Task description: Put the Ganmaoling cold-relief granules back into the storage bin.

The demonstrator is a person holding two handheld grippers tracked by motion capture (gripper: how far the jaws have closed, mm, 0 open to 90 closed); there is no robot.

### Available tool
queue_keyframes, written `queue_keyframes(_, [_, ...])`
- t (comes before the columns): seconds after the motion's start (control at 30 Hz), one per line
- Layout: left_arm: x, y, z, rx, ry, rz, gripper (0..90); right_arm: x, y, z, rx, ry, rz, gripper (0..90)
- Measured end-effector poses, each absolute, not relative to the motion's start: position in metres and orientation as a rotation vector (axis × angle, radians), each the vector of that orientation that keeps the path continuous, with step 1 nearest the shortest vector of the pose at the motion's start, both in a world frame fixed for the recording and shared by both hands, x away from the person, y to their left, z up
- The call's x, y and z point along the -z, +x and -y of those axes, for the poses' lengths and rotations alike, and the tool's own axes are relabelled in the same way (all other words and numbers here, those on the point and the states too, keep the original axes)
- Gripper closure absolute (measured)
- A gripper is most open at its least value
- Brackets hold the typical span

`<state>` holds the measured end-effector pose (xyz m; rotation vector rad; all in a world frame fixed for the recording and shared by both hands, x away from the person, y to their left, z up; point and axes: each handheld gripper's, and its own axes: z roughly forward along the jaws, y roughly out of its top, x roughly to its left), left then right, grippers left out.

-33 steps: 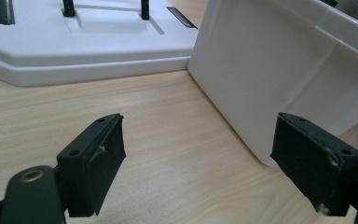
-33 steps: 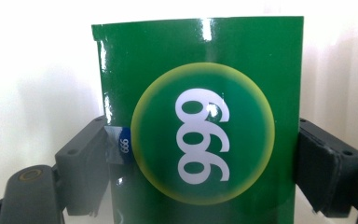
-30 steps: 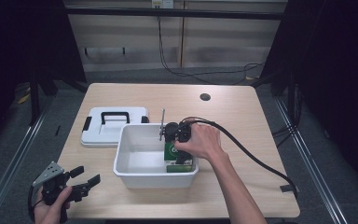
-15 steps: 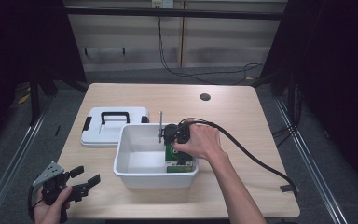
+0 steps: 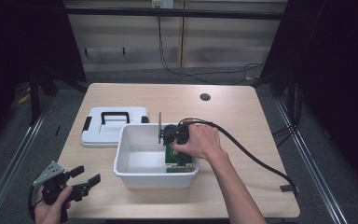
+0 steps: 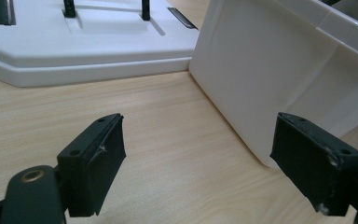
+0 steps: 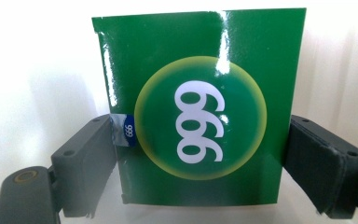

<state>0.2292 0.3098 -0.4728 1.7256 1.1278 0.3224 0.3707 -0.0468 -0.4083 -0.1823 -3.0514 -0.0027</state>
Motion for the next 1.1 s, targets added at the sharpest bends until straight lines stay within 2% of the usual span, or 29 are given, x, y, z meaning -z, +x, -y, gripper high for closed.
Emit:
queue_keyframes(0.57, [0.473,0.231,-0.309,-0.320,1.728,-1.126,16.9,0.401,0.372,0.053,0.010,-0.212,3.035,14.1])
queue_keyframes(1.1, [0.473,0.232,-0.308,-0.313,1.739,-1.120,16.9,0.377,0.370,0.071,0.248,-0.269,3.015,15.8])
